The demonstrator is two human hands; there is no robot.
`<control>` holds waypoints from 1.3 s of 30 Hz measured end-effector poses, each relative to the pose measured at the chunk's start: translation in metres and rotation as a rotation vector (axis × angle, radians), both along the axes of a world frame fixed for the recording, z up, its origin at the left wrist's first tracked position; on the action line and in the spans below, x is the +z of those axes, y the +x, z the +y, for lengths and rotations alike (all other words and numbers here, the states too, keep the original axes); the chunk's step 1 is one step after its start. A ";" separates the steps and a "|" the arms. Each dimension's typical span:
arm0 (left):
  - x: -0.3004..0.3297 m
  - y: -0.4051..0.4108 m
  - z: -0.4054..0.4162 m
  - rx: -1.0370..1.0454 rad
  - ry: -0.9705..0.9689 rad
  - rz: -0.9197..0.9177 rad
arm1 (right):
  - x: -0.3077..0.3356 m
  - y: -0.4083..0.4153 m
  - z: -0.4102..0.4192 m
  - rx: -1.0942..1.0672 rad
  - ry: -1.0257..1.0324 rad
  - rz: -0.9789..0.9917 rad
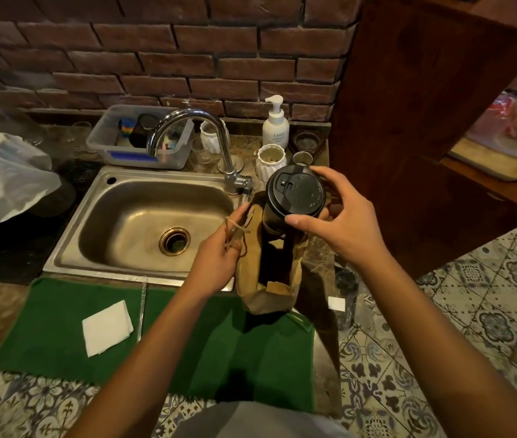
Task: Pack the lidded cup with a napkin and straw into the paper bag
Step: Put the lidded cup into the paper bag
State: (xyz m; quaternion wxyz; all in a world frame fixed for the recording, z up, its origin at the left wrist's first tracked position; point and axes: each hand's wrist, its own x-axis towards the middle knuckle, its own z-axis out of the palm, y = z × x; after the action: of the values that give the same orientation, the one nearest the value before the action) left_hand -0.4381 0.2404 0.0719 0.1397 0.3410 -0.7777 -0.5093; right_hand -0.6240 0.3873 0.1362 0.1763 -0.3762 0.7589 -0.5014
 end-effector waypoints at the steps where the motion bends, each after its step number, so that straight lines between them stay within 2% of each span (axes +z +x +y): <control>1: -0.002 0.002 -0.002 -0.008 0.020 0.004 | -0.001 0.001 0.001 0.006 0.025 0.002; 10: 0.000 0.006 -0.010 -0.014 0.002 -0.052 | 0.036 -0.008 0.002 0.070 0.214 0.169; 15: 0.004 0.006 -0.004 0.028 -0.109 -0.086 | 0.061 -0.003 -0.002 -0.004 0.467 0.486; 18: 0.003 0.002 0.001 0.043 -0.138 -0.104 | 0.065 0.007 -0.013 0.054 0.569 0.740; 20: 0.001 0.000 0.003 0.044 -0.105 -0.095 | 0.061 0.009 -0.023 0.136 0.588 0.828; 27: -0.003 0.014 0.005 0.121 -0.064 -0.067 | 0.018 0.006 -0.032 0.345 0.658 0.812; 31: -0.006 0.017 0.015 0.120 -0.045 -0.028 | 0.003 0.017 -0.035 0.414 0.770 0.902; 34: -0.011 0.021 0.016 0.136 -0.051 -0.046 | -0.005 0.022 -0.042 0.409 0.818 0.939; 39: -0.023 0.031 0.013 0.159 0.089 0.007 | -0.021 0.022 -0.049 0.373 0.933 0.878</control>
State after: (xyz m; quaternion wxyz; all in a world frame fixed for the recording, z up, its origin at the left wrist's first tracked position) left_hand -0.4076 0.2531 0.0491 0.1670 0.4056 -0.7244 -0.5319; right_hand -0.6019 0.3378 0.1150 0.0792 -0.5546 0.8199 0.1181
